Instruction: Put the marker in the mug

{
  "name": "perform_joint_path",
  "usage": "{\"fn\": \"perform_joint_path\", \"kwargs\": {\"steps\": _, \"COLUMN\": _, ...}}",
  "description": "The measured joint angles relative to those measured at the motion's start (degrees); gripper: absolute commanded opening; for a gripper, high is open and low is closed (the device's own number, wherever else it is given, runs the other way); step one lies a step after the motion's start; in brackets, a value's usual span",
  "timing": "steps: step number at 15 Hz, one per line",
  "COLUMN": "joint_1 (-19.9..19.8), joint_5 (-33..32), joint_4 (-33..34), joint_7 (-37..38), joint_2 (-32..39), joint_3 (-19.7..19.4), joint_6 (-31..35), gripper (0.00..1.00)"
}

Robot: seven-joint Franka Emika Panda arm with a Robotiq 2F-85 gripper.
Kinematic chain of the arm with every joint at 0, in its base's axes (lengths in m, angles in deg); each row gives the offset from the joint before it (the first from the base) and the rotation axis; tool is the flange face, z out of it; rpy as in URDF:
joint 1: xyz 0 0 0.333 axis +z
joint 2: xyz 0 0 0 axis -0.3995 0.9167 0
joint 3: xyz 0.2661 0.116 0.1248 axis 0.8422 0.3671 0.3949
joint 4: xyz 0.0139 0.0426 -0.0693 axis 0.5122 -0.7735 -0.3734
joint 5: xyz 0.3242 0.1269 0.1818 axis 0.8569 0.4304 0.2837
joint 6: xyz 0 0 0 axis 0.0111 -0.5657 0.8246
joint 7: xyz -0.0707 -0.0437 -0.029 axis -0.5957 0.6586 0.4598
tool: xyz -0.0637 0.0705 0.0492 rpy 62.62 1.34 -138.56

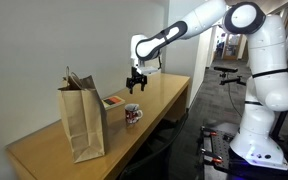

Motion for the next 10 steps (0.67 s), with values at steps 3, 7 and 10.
{"fn": "perform_joint_path", "kwargs": {"steps": 3, "joint_1": 0.8, "joint_5": -4.5, "joint_4": -6.8, "joint_7": -1.4, "joint_2": -5.5, "joint_3": 0.7, "joint_6": 5.2, "gripper": 1.00}}
{"fn": "perform_joint_path", "kwargs": {"steps": 7, "joint_1": 1.9, "joint_5": -7.9, "joint_4": -15.2, "joint_7": -1.5, "joint_2": -13.2, "joint_3": 2.8, "joint_6": 9.1, "gripper": 1.00}}
{"fn": "perform_joint_path", "kwargs": {"steps": 10, "joint_1": 1.9, "joint_5": -10.4, "joint_4": -19.3, "joint_7": -1.4, "joint_2": -17.2, "joint_3": 3.7, "joint_6": 11.3, "gripper": 1.00}}
